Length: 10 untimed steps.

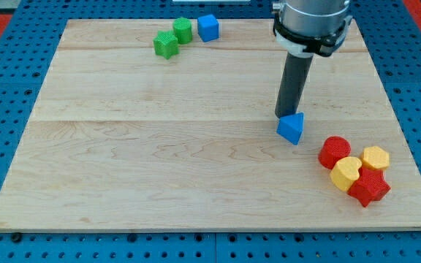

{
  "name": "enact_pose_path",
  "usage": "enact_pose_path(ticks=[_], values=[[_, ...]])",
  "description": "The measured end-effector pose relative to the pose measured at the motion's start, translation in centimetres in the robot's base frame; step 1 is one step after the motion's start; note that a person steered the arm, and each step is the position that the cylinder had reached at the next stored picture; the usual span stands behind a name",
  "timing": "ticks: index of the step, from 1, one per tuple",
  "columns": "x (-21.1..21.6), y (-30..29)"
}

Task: Push the green star towards the center left

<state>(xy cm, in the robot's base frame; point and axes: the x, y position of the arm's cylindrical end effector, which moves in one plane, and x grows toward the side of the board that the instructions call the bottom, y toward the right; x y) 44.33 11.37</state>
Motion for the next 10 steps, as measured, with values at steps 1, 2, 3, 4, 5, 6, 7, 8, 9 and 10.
enact_pose_path(ticks=[1,2,3,4,5,6,7,8,9,10], values=[[1.5,0.0],[2.4,1.4],[0.7,0.6],[-9.1,1.1],[-18.1,0.4],[-24.8,-4.6],[-25.0,-8.1],[-24.8,-13.2],[-24.8,-17.6],[-24.2,-18.7]])
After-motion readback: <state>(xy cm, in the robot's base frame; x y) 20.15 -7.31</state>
